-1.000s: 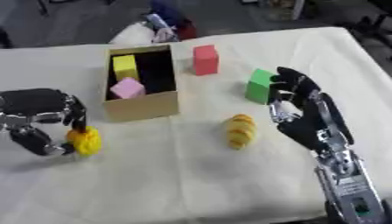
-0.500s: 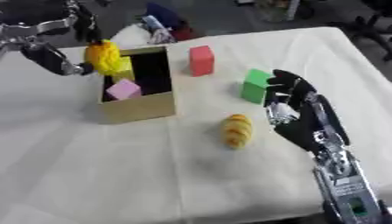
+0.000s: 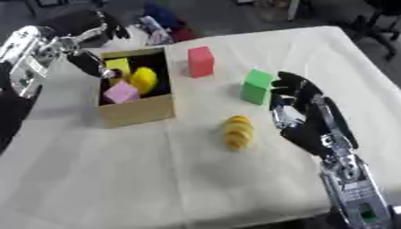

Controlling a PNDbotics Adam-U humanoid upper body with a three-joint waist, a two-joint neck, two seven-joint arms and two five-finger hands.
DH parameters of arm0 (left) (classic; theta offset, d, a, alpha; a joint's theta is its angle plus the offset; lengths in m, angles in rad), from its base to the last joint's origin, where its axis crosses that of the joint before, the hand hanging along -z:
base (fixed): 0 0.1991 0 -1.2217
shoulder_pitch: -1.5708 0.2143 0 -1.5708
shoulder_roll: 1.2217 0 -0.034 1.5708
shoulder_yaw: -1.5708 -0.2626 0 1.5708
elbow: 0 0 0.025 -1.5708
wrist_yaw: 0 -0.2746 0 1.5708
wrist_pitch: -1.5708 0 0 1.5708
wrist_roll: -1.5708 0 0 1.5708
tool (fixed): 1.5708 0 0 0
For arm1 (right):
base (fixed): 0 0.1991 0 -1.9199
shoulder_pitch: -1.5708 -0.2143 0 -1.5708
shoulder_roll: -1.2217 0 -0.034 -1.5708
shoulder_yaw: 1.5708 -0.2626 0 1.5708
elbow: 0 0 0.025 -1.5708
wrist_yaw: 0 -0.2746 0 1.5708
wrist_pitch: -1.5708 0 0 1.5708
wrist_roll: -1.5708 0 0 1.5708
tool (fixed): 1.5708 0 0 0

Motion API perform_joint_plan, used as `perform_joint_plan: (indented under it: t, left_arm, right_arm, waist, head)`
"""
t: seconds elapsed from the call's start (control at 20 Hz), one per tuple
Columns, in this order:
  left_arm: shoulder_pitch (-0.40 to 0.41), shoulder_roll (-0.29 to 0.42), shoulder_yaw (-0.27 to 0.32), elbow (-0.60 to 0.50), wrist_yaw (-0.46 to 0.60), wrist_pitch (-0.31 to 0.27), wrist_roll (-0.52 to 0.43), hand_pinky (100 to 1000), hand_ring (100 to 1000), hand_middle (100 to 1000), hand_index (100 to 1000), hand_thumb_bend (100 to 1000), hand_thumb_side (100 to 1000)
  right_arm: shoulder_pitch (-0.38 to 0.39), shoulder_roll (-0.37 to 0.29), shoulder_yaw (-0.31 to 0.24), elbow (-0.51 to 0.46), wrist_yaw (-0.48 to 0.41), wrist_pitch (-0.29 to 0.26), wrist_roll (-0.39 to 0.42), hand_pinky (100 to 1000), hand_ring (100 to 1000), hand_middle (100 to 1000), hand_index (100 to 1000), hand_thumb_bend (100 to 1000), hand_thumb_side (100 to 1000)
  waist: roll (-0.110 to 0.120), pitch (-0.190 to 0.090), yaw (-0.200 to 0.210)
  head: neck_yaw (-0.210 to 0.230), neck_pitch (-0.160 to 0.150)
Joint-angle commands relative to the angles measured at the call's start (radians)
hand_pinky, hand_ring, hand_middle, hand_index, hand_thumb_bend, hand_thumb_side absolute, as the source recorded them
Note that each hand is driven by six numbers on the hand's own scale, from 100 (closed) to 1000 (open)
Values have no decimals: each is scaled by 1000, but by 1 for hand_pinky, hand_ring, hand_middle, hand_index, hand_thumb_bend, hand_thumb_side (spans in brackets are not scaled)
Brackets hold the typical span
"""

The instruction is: Pick up objects on the table and place them in the box.

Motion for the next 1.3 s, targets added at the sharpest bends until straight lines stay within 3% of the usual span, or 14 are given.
perform_joint_plan:
  t: [0.05, 0.2, 0.3, 0.35, 0.6, 0.75, 1.05, 1.3]
  left_arm:
    - [-23, 16, 33, -7, -11, 5, 85, 797, 743, 767, 844, 699, 418]
    - [-3, 52, 51, -58, 63, 12, 133, 773, 700, 717, 825, 695, 431]
    - [24, 97, 59, -116, 159, 21, 144, 762, 680, 692, 818, 689, 437]
    - [44, 122, 62, -155, 218, 29, 147, 761, 674, 684, 815, 685, 437]
    - [211, 266, 96, -390, 568, 89, 163, 733, 627, 631, 790, 660, 429]
    - [340, 320, 122, -523, 710, 129, 182, 731, 623, 625, 785, 657, 435]
    - [539, 326, 177, -714, 836, 179, 219, 722, 613, 614, 779, 644, 446]
    - [646, 294, 206, -787, 863, 197, 228, 720, 608, 608, 776, 635, 461]
  right_arm:
    - [-11, -11, -4, -7, -4, -2, 2, 709, 770, 737, 867, 100, 337]
    - [-12, -28, -8, -5, 2, 0, 2, 711, 771, 738, 869, 100, 333]
    - [-15, -58, -7, -5, 9, 2, 10, 712, 772, 737, 871, 100, 358]
    - [-17, -79, -6, -6, 12, 3, 16, 712, 772, 739, 872, 100, 322]
    - [-32, -237, 23, -15, 40, 1, 73, 720, 777, 750, 884, 100, 268]
    - [-48, -346, 59, -14, 82, -4, 136, 727, 781, 763, 900, 100, 231]
    - [-118, -489, 153, 6, 222, -55, 322, 753, 804, 812, 957, 100, 240]
    - [-178, -534, 215, 56, 324, -131, 447, 767, 816, 836, 964, 334, 229]
  waist:
    - [-2, -14, 1]
    - [-2, -13, 10]
    - [-3, -12, 20]
    - [-4, -12, 24]
    - [-13, -8, 58]
    - [-21, -5, 80]
    - [-34, -1, 101]
    - [-39, 3, 112]
  head:
    - [2, 4]
    - [-4, 5]
    - [-10, 5]
    - [-13, 5]
    - [-28, 5]
    - [-35, 5]
    - [-38, 5]
    - [-44, 5]
